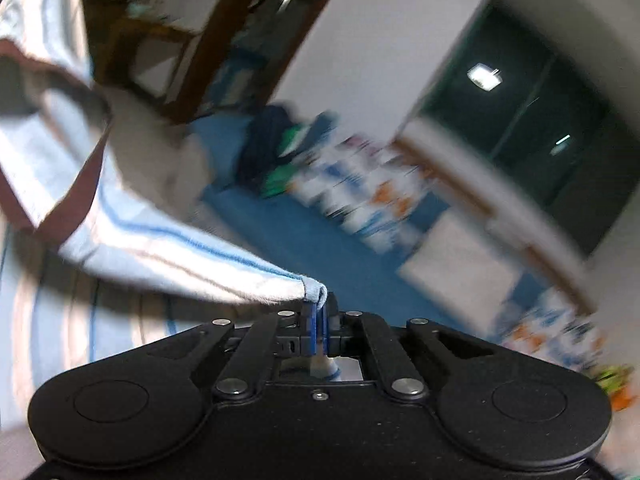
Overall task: Fold clothes
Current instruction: 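Lift the shirt up with both grippers and shake it out, then lower the shirt flat onto the table with both grippers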
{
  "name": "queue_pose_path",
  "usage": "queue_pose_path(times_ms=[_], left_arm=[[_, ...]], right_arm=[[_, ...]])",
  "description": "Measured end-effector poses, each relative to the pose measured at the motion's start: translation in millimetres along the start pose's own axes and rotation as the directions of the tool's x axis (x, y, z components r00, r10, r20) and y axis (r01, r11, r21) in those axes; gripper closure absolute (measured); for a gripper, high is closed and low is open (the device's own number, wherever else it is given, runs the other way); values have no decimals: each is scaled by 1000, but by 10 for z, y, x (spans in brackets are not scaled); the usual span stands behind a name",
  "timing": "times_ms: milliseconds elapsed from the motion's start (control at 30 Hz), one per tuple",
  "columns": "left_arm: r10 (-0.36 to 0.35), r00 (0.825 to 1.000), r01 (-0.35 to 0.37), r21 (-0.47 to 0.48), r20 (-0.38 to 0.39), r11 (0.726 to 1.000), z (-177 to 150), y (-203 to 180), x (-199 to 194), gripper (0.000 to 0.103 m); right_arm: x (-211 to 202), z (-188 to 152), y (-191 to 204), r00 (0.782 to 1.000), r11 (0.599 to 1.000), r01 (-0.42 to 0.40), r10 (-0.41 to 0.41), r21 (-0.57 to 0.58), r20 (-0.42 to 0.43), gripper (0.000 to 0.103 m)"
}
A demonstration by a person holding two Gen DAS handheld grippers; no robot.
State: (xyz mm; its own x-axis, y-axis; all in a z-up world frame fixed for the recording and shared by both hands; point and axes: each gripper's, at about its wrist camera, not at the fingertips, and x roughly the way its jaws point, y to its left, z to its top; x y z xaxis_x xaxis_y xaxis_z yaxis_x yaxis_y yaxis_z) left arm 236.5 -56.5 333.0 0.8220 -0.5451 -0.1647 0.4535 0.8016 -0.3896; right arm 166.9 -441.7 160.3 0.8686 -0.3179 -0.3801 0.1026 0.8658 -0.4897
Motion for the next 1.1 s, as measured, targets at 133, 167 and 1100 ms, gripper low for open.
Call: queue_pose_path(times_ms=[133, 167, 1100], left_arm=[[-42, 997, 45, -40, 66, 998, 191, -51, -173, 99], [-56, 996, 59, -47, 74, 997, 214, -59, -225, 99], [138, 841, -188, -42, -523, 981, -2873, 1239, -2362, 100]], right_arm=[[-322, 366, -467, 985, 989, 148, -150, 29, 86, 100], [-403, 458, -583, 977, 982, 184, -187, 38, 106, 100], [-2654, -2417, 799, 953, 960, -220, 173, -174, -249, 100]])
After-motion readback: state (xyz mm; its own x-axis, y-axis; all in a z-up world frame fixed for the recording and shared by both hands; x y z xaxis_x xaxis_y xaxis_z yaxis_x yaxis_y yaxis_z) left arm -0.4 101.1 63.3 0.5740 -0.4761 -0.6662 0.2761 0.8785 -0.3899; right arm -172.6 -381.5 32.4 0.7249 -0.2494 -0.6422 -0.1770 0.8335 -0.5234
